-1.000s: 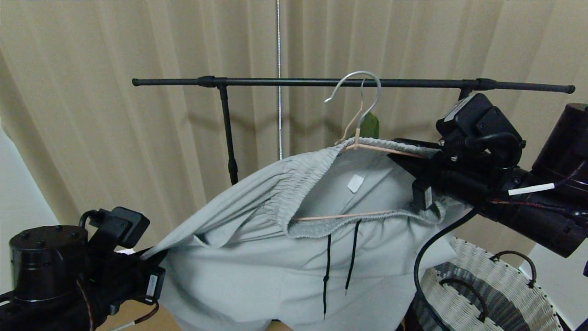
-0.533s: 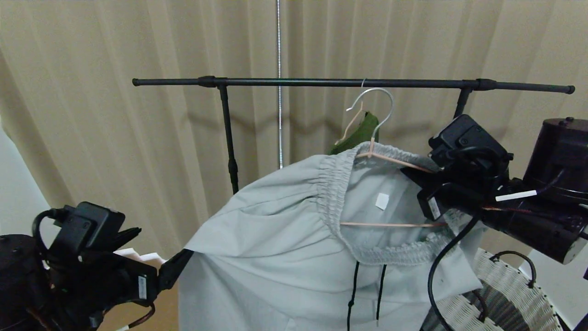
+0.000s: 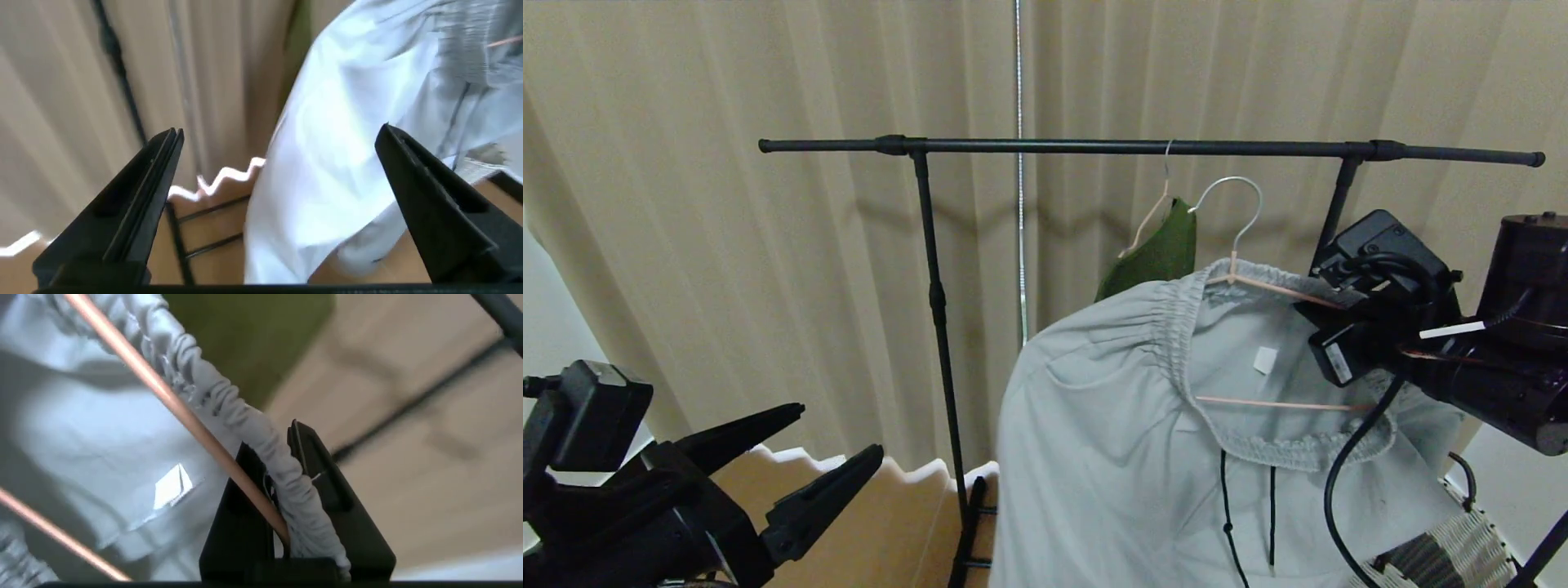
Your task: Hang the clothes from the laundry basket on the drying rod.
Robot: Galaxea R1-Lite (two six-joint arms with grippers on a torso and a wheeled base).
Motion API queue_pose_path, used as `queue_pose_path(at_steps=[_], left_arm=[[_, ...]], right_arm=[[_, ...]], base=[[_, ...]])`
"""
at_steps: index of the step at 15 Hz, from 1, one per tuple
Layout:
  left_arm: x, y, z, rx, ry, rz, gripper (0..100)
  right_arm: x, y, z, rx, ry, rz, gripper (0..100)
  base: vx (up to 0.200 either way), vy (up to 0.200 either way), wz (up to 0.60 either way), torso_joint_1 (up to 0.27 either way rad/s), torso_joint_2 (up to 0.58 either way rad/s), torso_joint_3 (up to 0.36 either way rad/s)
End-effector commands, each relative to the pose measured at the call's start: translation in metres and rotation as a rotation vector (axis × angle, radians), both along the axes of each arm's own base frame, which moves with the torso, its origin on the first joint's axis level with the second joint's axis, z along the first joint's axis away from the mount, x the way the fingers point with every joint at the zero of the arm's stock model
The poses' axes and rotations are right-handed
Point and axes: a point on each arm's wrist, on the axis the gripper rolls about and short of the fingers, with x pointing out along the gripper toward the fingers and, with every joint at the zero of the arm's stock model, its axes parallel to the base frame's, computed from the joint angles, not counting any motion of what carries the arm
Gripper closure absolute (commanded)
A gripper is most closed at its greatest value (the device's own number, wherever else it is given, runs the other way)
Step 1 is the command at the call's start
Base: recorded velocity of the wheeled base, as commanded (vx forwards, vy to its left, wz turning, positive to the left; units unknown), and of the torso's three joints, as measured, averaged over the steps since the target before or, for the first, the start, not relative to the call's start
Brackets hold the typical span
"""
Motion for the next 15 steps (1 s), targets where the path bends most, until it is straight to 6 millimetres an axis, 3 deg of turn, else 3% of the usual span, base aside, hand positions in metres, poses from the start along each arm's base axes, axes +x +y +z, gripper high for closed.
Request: queue_pose_path(at_steps=[1,9,12,15], left_arm=[[0.002,0.003,0.0,-0.003,0.0,0.024,0],[0.017,0.025,-0.002,0.084,-0.018,0.19,0],[0.017,0.025,-0.003,0.087,-0.021,0.191,0],[0.015,0.026,-0.005,0.089,-0.014,0.19,0]], right_arm=[[-0.008,-0.012,0.004,-0.009,0.005,-0.058,100],[-0.049,-0.069,0.019,-0.031,0.091,-0.28,100],[-0.067,-0.095,0.011,-0.028,0.113,-0.415,100],[-0.089,-0.105,0.011,-0.043,0.087,-0.482,100]], base=[[0.0,0.0,0.0,0.0,0.0,0.0],[0.0,0.0,0.0,0.0,0.0,0.0],[0.0,0.0,0.0,0.0,0.0,0.0],[0.0,0.0,0.0,0.0,0.0,0.0]])
